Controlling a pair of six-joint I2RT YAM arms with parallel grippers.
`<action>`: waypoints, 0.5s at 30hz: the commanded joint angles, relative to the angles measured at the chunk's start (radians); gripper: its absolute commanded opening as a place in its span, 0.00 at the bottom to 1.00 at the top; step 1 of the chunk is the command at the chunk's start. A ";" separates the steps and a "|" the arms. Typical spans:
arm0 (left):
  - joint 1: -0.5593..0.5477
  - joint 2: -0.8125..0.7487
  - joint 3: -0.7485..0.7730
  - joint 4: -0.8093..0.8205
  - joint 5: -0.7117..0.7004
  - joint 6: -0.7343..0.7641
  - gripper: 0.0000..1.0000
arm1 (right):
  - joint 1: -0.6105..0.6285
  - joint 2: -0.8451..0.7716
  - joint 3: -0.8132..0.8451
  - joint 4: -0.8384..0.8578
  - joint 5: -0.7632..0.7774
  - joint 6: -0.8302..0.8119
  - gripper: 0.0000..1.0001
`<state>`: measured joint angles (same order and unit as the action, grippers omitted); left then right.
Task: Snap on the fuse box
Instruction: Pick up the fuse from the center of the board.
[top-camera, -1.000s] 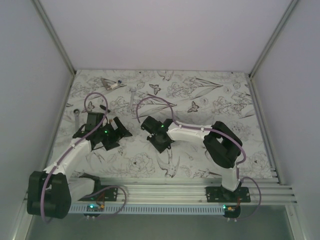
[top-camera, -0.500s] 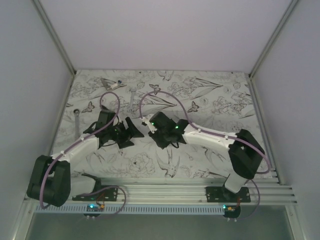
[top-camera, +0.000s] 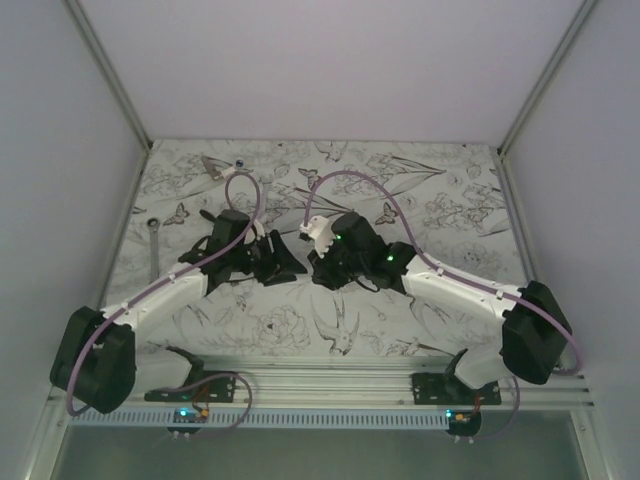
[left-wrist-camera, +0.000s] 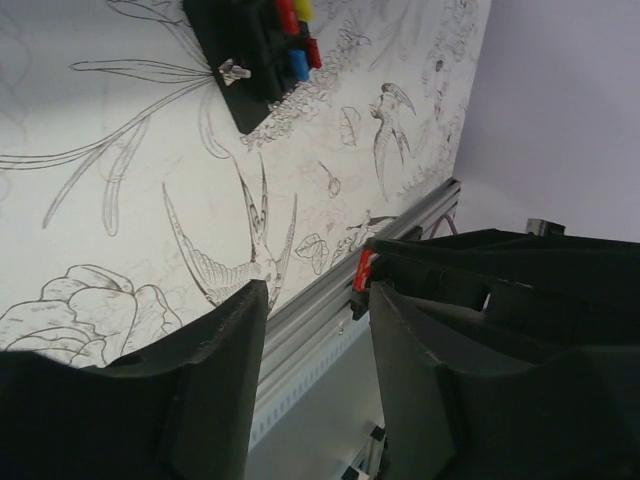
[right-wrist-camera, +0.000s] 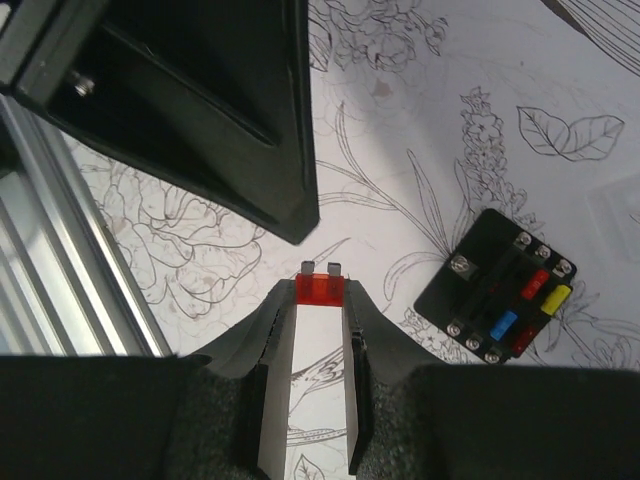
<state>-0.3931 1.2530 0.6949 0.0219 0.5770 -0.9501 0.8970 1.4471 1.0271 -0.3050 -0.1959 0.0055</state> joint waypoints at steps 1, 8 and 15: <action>-0.027 -0.004 0.030 0.030 0.021 -0.022 0.46 | -0.016 -0.024 -0.013 0.086 -0.098 -0.017 0.22; -0.056 -0.008 0.036 0.046 0.018 -0.031 0.37 | -0.029 -0.021 -0.027 0.118 -0.126 -0.007 0.22; -0.071 0.008 0.038 0.054 0.010 -0.033 0.31 | -0.038 -0.020 -0.036 0.139 -0.141 0.001 0.22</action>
<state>-0.4519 1.2541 0.7128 0.0532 0.5781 -0.9764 0.8696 1.4452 0.9920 -0.2150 -0.3103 0.0048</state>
